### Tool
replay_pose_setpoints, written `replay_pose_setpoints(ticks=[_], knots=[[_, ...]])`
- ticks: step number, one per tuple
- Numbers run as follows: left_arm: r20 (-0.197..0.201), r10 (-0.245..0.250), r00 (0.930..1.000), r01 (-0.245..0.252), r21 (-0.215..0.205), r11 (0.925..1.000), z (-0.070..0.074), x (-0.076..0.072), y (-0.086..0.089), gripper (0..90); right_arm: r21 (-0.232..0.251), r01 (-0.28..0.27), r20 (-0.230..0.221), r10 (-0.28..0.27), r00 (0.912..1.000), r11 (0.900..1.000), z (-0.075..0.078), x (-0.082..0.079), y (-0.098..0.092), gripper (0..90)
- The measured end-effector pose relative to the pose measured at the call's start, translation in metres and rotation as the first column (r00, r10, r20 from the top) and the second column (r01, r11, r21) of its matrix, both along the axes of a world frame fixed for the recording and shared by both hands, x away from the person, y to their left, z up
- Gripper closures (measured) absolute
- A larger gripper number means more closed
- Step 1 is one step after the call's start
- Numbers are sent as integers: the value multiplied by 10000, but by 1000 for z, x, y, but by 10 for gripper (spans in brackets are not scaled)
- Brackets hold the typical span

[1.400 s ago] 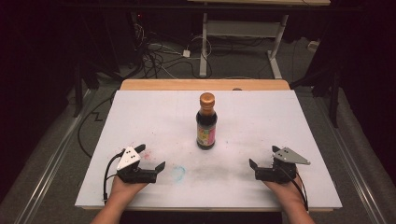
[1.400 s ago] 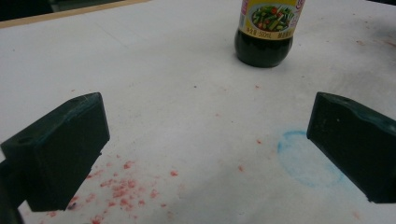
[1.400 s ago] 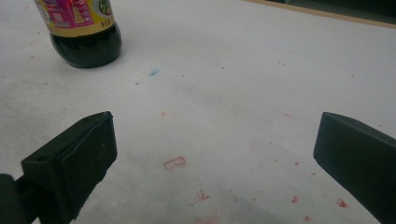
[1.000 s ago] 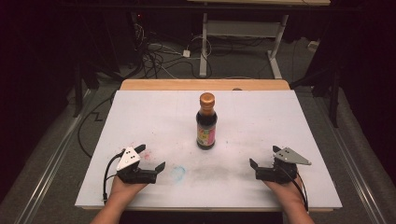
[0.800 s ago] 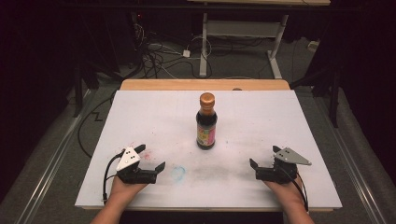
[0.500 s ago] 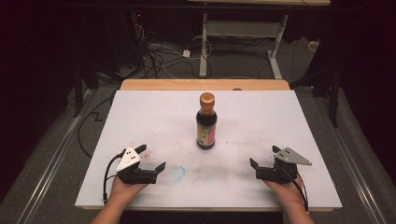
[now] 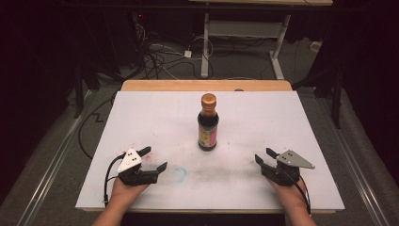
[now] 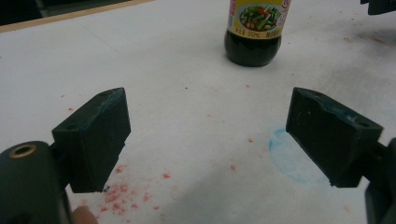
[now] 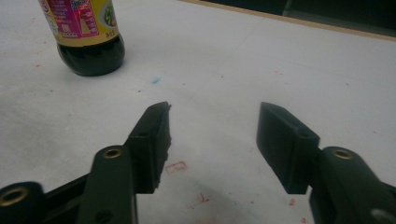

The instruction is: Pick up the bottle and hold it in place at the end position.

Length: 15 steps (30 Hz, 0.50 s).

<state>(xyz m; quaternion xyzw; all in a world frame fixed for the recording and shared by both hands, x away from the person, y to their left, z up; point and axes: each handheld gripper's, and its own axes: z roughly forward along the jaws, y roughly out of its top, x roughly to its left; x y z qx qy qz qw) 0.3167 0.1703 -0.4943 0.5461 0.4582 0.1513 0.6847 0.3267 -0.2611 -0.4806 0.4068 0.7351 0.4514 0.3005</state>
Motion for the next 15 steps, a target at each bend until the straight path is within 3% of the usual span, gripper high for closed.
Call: replay_pose_setpoints(ticks=[1,3,9,15], knots=[[5,-1,10000,1,2,10000,0,0,0,130,0,0,0,0,10000,10000,0,0,0,529],[20,16,10000,-16,23,10000,0,0,0,124,87,35,-65,-35,10000,10000,1,1,-1,651],[-174,48,9998,-49,-71,10000,1,1,0,76,168,132,-269,-128,9996,9998,3,5,-3,826],[-351,55,9994,-56,-38,10000,6,2,-6,0,90,113,-240,-111,9996,9999,6,8,-2,900]])
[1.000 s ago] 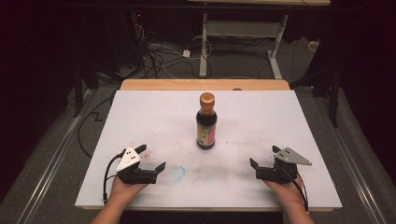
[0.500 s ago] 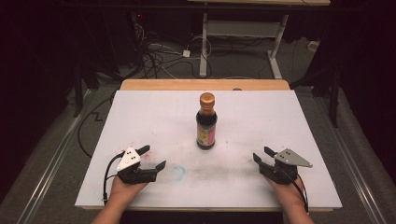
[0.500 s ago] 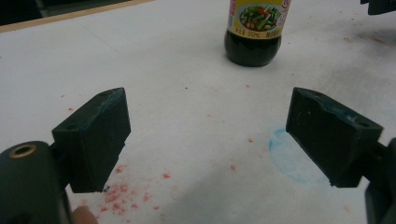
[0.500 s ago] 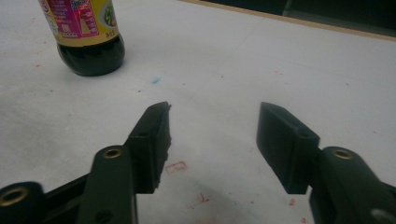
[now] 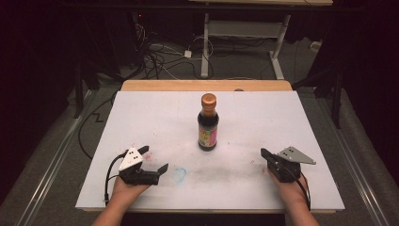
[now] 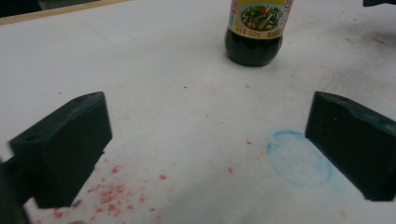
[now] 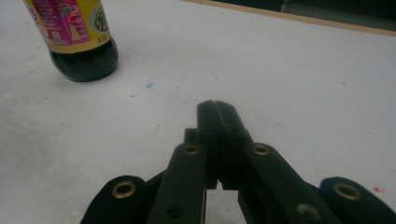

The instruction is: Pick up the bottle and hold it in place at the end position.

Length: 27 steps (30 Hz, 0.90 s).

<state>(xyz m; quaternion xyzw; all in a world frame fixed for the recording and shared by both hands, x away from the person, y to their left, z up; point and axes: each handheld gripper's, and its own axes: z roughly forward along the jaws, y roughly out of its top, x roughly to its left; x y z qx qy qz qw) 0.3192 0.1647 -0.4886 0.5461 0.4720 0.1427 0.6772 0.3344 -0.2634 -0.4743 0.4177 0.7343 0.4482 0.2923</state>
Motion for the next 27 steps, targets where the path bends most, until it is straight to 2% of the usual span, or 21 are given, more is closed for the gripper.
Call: replay_pose_setpoints(ticks=[4,13,17,21,27], knots=[[5,-49,10000,49,8,10000,6,2,-3,0,-142,-7,128,9,9999,9999,5,3,3,900],[-25,-330,9995,329,-296,9990,21,9,-11,0,-199,-13,453,22,9990,9998,19,9,7,900],[-258,-461,9986,447,-500,9977,23,14,-14,0,-249,-133,519,146,9985,9996,24,12,10,900],[-162,-597,9981,594,-194,9980,23,17,-20,0,-289,-269,594,286,9978,9992,28,14,13,900],[-167,-649,9977,648,-95,9979,27,26,-28,0,-191,-340,627,351,9974,9992,32,19,17,900]])
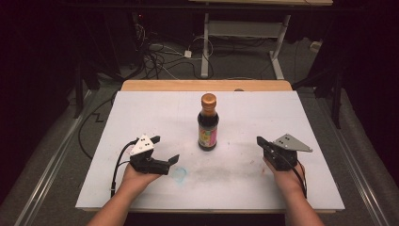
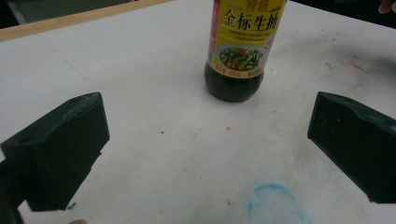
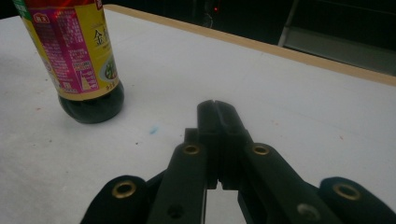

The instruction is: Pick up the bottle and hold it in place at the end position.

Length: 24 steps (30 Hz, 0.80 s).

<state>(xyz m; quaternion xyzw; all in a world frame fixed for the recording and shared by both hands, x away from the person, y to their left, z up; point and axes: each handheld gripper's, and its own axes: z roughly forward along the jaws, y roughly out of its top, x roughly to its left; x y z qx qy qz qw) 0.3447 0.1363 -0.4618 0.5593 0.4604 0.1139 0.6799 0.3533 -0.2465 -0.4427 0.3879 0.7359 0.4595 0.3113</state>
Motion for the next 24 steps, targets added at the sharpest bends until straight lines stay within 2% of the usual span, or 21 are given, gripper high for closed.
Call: replay_pose_setpoints(ticks=[5,14,24], knots=[[-118,-172,9998,171,-55,9998,1,9,-6,0,-18,-107,87,107,9999,9999,4,3,3,900],[-84,-345,9994,344,-211,9992,5,20,-20,0,14,-460,195,459,9988,9989,9,8,9,900],[-90,-520,9986,517,-322,9981,6,32,-31,0,342,-745,235,737,9970,9966,17,17,19,900]])
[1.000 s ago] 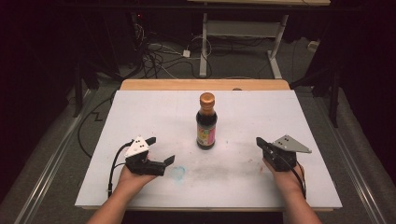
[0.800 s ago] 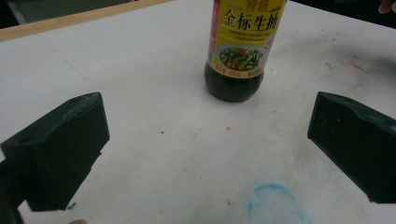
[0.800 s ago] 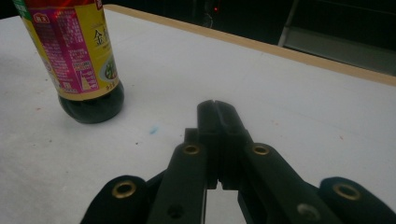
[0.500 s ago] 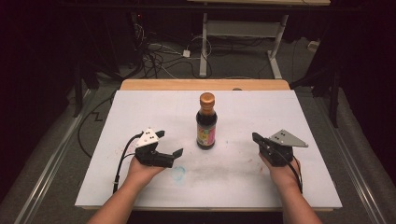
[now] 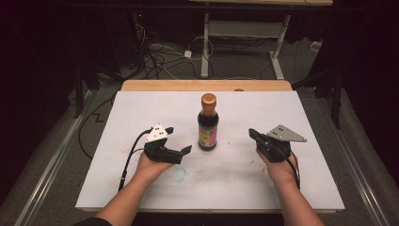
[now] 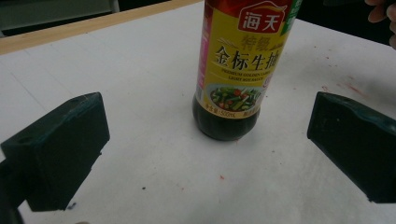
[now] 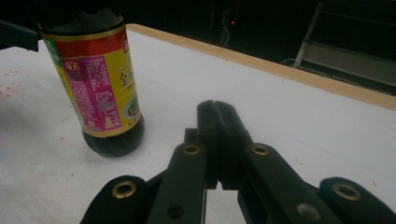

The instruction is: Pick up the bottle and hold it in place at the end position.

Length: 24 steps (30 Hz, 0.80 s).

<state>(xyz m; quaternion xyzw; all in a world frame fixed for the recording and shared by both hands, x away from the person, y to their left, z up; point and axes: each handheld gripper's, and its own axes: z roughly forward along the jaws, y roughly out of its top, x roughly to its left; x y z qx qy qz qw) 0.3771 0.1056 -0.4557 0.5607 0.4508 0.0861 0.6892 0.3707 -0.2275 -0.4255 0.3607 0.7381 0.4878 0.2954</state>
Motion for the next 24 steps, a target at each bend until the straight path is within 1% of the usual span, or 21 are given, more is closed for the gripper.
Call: replay_pose_setpoints(ticks=[1,3,4,5,9,10,12,16,20,22,24], knots=[[-28,-19,10000,18,-39,10000,0,2,0,0,26,-57,-12,57,10000,10000,1,3,3,900],[111,130,9999,-129,-64,9999,-1,5,-1,0,54,-60,-32,60,10000,10000,1,4,4,900],[75,123,9999,-123,-53,9999,-1,7,-2,0,46,-106,-39,107,9999,9999,2,5,6,900],[9,107,9999,-107,-31,9999,-1,8,-4,0,12,-145,-54,146,9999,9999,2,6,7,900],[185,163,9997,-167,181,9997,-2,11,-10,0,-8,-257,-77,257,9996,9997,2,9,13,900],[181,175,9997,-177,99,9998,-2,12,-11,0,-15,-288,-83,288,9996,9996,3,10,15,900],[44,216,9998,-216,61,9997,-2,13,-13,0,7,-330,-53,330,9994,9995,4,11,17,900],[-59,103,9999,-103,37,9999,0,14,-17,0,60,-386,-36,386,9992,9992,7,15,20,900],[-17,76,10000,-76,7,10000,2,17,-20,0,99,-397,2,397,9992,9992,10,18,21,900],[-63,59,10000,-58,117,9999,2,20,-22,0,144,-398,7,398,9992,9991,13,19,22,900],[-35,73,10000,-73,122,9999,2,22,-25,0,155,-408,68,407,9991,9990,18,22,25,900]])
